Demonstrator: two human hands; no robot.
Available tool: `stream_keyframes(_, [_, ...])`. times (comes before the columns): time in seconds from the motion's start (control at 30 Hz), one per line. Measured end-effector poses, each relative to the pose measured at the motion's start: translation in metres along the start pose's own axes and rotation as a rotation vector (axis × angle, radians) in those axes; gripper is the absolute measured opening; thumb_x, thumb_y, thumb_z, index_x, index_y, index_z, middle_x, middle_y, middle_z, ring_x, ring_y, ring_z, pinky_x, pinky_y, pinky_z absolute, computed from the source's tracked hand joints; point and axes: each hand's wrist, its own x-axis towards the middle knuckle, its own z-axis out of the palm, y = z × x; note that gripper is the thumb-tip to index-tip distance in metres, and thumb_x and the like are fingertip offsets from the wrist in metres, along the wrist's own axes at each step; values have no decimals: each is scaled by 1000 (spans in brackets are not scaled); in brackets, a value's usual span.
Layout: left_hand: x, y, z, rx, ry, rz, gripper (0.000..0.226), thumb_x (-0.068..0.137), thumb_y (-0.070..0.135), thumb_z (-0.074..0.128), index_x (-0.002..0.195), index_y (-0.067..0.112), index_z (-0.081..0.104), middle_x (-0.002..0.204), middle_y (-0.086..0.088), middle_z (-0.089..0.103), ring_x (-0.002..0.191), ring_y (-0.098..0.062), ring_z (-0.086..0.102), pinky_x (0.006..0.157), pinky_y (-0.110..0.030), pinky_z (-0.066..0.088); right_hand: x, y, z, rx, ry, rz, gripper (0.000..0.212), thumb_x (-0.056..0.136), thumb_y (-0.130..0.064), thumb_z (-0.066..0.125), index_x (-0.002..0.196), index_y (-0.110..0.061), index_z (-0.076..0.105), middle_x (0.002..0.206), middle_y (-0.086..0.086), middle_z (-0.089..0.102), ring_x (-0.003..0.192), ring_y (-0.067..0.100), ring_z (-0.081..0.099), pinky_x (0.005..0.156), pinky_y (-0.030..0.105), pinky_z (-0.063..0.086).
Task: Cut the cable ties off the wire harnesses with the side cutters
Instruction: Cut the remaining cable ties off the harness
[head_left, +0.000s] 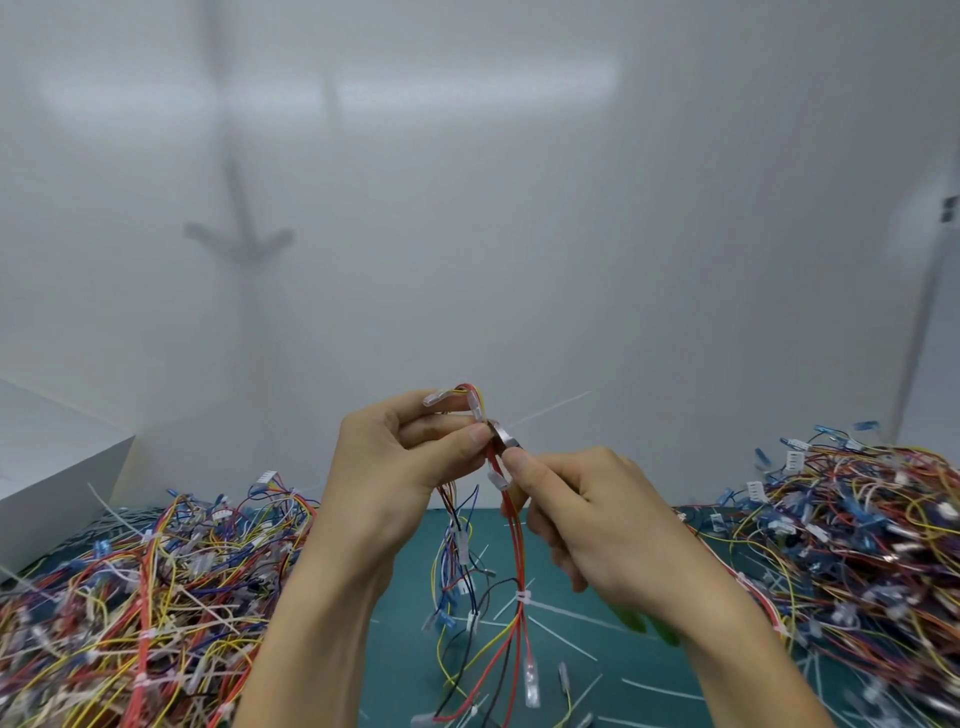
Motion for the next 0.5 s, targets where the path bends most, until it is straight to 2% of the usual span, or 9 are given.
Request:
stream_keyframes(0.1, [0,0,0,-5,1,-3,22,79,-5,72,94,11,72,83,-10,77,78,-19,75,73,-26,61,-1,0,1,98,-47,45,62,97,-58,41,80,-3,63,52,-2,47,44,18,47,46,35,45])
stream_keyframes(0.23, [0,0,0,-5,-4,-8,21,80,-5,72,94,11,73,86,-11,77,83,-21,75,77,-28,60,-3,-2,2,139,-66,55,59,99,-55,41,78,-6,65,51,-3,49,42,18,50,42,28,46])
stream_keyframes(0.5, [1,-2,-2,-21,-2,1,22,78,-6,72,95,8,73,86,-13,77,83,-23,75,76,-28,61,-2,-1,5,231,-103,49,61,100,-53,41,82,1,62,52,-1,50,42,21,51,44,35,51])
